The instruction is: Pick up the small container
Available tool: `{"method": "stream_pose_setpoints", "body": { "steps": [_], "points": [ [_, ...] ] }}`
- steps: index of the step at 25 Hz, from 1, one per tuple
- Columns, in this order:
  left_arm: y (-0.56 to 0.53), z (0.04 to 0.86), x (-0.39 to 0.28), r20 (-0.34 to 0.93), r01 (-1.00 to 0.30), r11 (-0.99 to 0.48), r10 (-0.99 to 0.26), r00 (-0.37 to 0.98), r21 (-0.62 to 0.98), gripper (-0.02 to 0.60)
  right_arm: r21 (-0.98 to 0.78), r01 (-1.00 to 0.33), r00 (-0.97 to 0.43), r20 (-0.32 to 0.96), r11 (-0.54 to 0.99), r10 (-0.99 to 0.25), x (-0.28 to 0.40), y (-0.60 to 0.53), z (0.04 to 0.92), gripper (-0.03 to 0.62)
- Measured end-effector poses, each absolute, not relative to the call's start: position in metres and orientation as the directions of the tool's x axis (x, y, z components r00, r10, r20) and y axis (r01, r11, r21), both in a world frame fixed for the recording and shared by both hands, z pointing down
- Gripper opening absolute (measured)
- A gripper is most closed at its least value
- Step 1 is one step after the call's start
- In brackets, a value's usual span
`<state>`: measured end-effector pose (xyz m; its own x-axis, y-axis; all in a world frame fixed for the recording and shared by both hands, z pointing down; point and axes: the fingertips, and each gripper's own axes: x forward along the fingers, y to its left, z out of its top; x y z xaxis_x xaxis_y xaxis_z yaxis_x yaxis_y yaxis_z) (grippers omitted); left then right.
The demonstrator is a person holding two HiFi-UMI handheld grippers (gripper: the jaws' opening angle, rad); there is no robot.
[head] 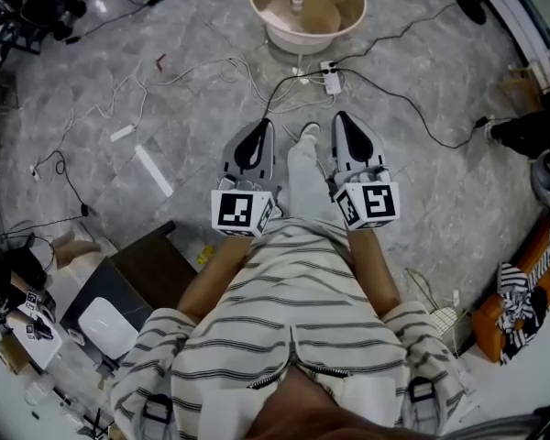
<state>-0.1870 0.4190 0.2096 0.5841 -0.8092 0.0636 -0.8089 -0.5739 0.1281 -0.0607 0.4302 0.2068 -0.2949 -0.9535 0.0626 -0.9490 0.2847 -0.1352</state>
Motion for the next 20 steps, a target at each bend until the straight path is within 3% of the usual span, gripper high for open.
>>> {"method": "stream_pose_setpoints", "body": {
  "steps": [13, 20],
  "points": [
    [0.173, 0.205, -0.083, 0.107, -0.833, -0.548, -0.826, 0.553, 0.068, -0.002, -0.180, -0.923, -0.352, 0.038, 0.340, -0.935, 0.034, 0.176, 0.194, 0.009],
    [0.092, 0.215, -0.042, 0.154, -0.844, -0.531, -0.831, 0.535, 0.068, 0.000, -0.209, -0.911, -0.378, 0.077, 0.356, -0.923, 0.066, 0.095, 0.206, 0.009]
  ]
}}
